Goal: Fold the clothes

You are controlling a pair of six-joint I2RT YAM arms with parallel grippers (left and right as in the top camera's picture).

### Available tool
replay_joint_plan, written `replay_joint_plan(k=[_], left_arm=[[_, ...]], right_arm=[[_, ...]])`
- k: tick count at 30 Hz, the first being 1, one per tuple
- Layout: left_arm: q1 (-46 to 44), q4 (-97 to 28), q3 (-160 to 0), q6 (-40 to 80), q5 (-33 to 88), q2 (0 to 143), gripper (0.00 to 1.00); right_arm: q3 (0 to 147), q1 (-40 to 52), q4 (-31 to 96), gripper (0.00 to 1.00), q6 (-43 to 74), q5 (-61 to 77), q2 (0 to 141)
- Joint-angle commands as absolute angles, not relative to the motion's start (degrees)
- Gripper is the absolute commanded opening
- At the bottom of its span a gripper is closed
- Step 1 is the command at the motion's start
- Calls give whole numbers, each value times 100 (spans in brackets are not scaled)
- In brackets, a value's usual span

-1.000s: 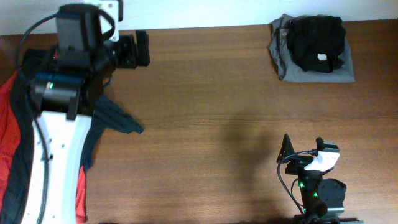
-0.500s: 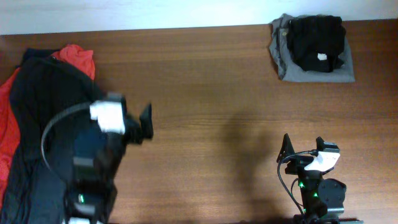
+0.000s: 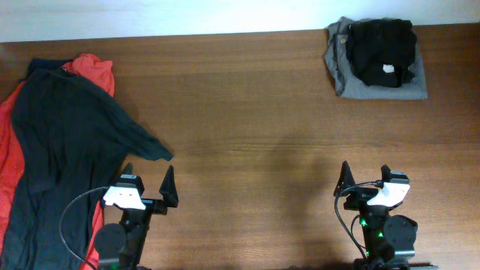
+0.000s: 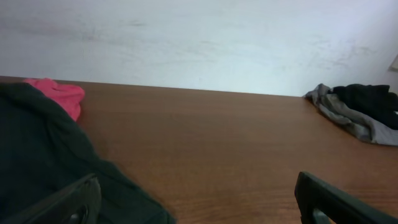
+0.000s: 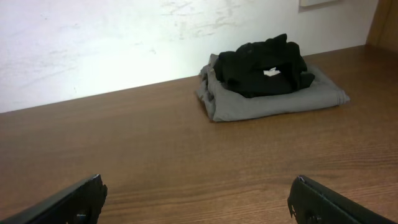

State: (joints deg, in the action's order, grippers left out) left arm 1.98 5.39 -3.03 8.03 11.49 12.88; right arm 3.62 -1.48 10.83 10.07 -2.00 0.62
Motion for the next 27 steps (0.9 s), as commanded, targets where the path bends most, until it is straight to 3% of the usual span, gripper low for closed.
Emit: replay_joint_plan(k=[1,8,27], left_arm=[[231,373,-47,939,1140,932,99],[231,-425,-49,937,740,624,99],[231,-395,-51,895,705,34,99]], right_arm=[[316,-191,1087,99,945,-172,19],[316,-191,1087,99,945,-172,19],[316,-191,1087,99,945,-172,19]])
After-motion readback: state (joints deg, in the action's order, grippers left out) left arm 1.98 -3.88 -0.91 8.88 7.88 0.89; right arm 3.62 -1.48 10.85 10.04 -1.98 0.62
